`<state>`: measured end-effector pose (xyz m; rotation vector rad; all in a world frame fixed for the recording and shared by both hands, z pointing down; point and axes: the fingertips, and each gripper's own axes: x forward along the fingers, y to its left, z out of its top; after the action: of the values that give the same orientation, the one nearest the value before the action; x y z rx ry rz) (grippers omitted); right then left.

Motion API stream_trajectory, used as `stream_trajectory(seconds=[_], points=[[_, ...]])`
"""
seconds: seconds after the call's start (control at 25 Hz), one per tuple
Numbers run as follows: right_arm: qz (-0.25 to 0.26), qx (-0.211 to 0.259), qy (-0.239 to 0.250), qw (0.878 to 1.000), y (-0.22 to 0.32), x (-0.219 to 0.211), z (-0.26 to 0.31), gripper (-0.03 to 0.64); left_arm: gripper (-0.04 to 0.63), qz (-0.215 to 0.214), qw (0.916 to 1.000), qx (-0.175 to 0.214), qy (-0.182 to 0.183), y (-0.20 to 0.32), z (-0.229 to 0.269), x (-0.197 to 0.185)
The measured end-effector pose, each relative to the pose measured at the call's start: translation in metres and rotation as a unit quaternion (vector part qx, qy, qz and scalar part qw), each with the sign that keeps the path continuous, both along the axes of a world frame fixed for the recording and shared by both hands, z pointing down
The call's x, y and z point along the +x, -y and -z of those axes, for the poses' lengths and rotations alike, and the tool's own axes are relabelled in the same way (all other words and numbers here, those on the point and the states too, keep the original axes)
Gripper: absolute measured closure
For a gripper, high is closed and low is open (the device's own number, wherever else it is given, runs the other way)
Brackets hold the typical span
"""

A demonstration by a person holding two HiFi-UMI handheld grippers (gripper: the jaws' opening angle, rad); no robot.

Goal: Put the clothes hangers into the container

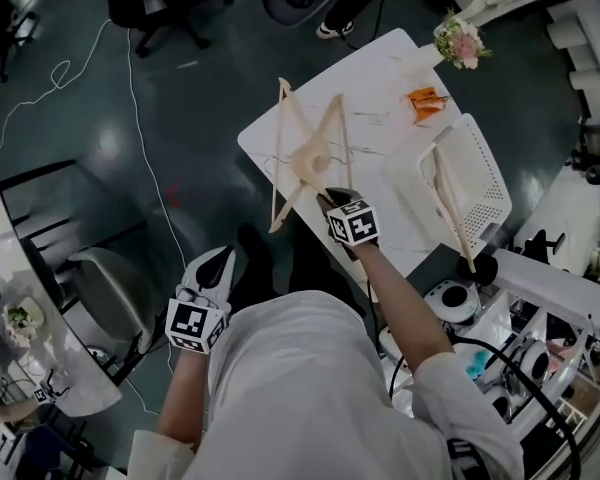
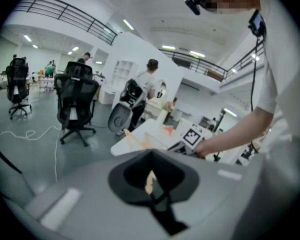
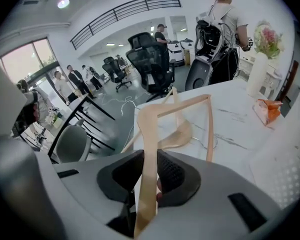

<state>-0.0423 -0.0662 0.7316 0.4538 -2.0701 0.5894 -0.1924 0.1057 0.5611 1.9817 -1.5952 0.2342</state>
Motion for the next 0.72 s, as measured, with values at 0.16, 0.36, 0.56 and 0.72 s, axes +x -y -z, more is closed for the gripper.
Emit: stream_trajectory(seconds=[0.16,0.36,0.56,0.72], points=[[0.005,0.005,0.038,0.999,0.006,0.003,0.039,0.54,0.595,-0.012,0.9999,0.011,0.001,0.009,0.008,0.013],[0.003,0.002,0.09,0.996,0.008,0.014,0.097,0.54,0.595,-0.023,0.9994,0.026,0.003,0.021,0.02,0.022],[-0.007,0.006,0.131,0.991,0.006,0.044,0.157,0.54,0.595,-0.039,0.9983,0.042,0.009,0.037,0.032,0.031],[-0.024,0.009,0.149,0.988,0.007,0.084,0.197,0.54,0.595,-0.058,0.9969,0.052,0.012,0.053,0.038,0.047]])
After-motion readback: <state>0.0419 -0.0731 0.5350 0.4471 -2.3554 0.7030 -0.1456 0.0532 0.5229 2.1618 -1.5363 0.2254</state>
